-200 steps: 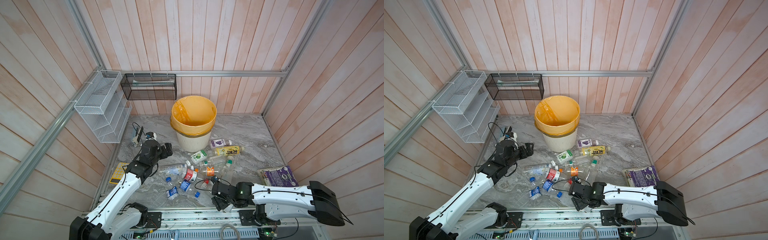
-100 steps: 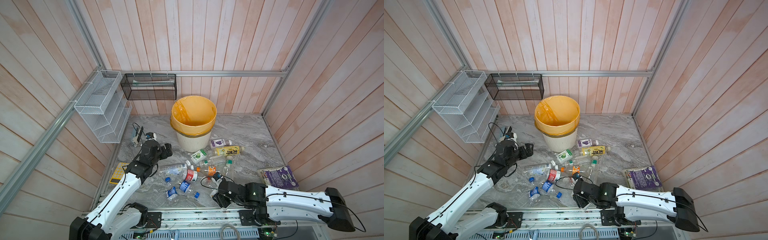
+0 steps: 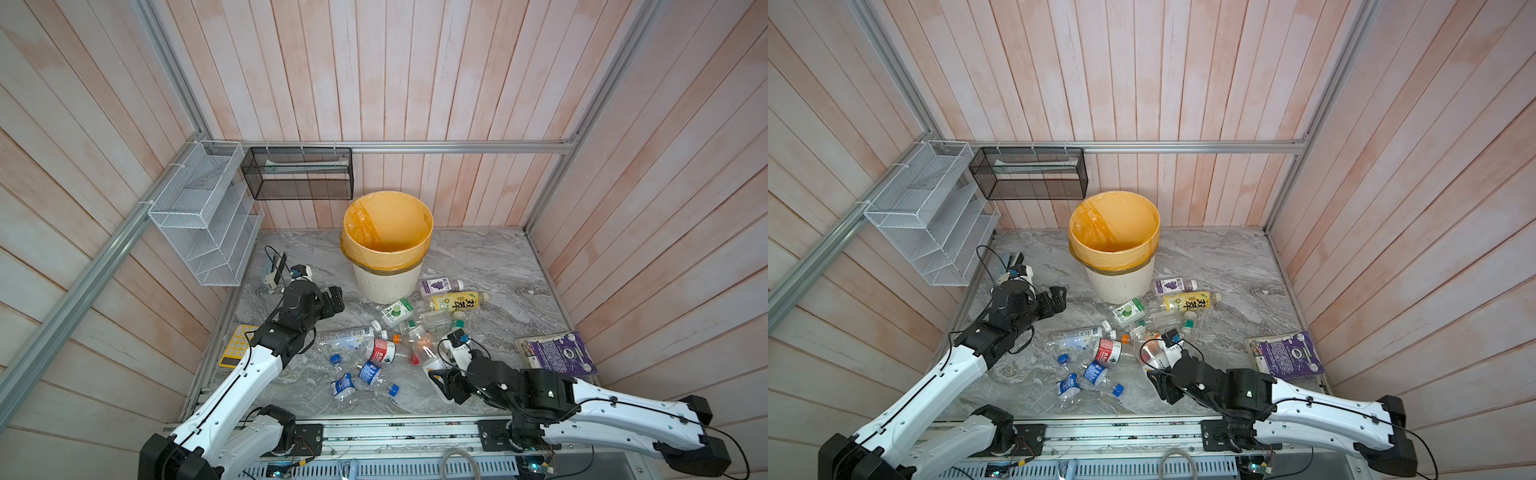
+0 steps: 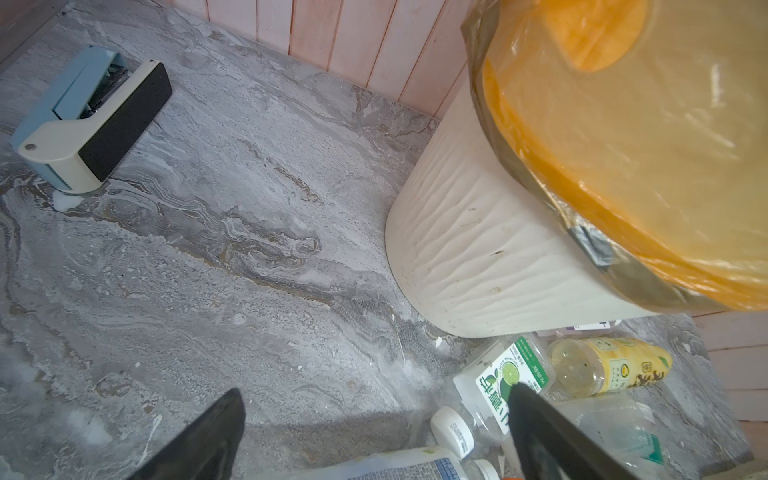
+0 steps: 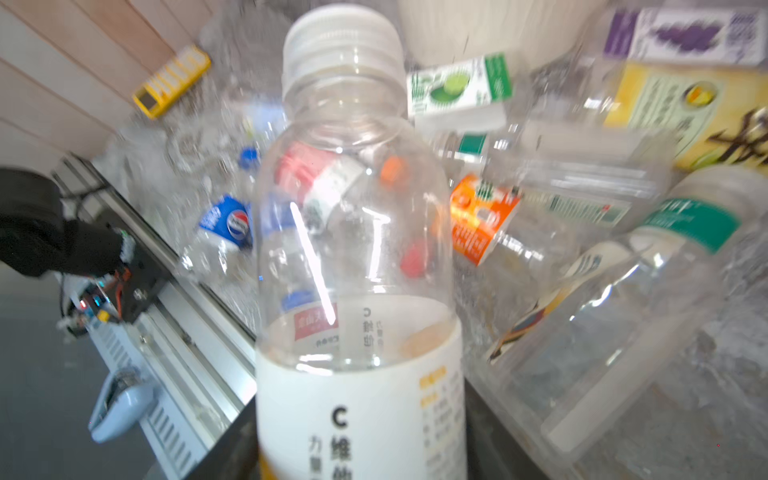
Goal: Throw the plastic bottles in the bin
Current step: 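Lift the vitamin C bottle over the bin and open the right gripper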
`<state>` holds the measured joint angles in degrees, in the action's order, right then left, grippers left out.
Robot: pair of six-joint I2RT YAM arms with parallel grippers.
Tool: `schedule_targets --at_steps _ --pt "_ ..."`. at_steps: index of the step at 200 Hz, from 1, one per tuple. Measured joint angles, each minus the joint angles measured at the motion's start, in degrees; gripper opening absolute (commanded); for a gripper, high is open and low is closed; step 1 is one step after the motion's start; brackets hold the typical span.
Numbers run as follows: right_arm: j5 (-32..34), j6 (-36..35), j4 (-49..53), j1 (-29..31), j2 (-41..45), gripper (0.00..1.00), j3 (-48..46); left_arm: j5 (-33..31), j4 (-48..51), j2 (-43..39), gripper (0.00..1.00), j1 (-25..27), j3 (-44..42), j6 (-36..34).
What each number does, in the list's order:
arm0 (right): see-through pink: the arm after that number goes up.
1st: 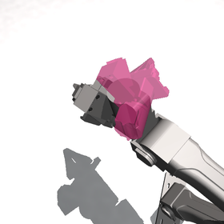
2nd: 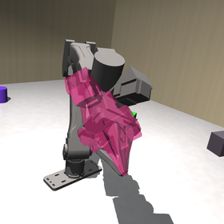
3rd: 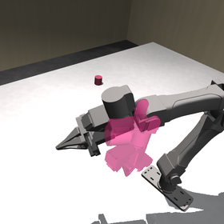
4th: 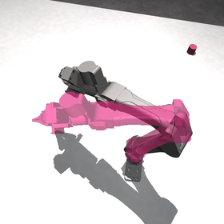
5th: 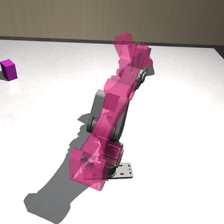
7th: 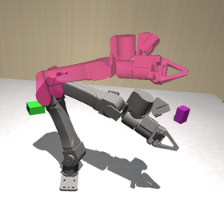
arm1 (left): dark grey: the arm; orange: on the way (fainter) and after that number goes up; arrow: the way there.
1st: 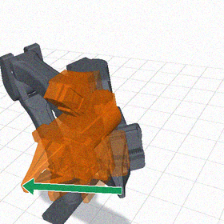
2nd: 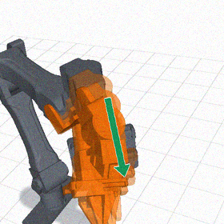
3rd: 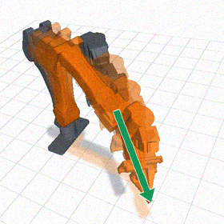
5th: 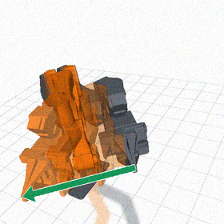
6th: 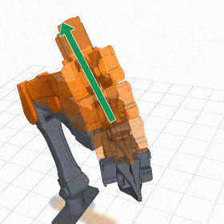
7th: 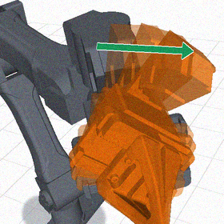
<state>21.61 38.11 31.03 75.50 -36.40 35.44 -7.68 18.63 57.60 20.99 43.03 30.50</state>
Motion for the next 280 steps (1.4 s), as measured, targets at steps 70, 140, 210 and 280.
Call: schedule_targets --at_steps 70,140,210,280 --pt "21.5 -9.7 -12.4 -1.3 4.5 0.58 7.9 -1.4 0.0 -0.6 0.99 0.0 -0.2 0.0" --pt "13.7 -21.4 -22.6 -16.6 -8.0 0.57 19.7 -1.4 0.0 -1.8 1.0 0.0 -1.5 0.2" --pt "-16.8 -26.1 -17.8 -36.9 -49.9 0.92 62.4 -1.1 -0.2 -3.0 1.0 0.0 -1.9 0.8" --pt "-19.6 -28.6 1.2 -39.4 -60.6 1.0 77.1 0.1 1.9 -1.4 1.0 0.0 -1.9 0.8"
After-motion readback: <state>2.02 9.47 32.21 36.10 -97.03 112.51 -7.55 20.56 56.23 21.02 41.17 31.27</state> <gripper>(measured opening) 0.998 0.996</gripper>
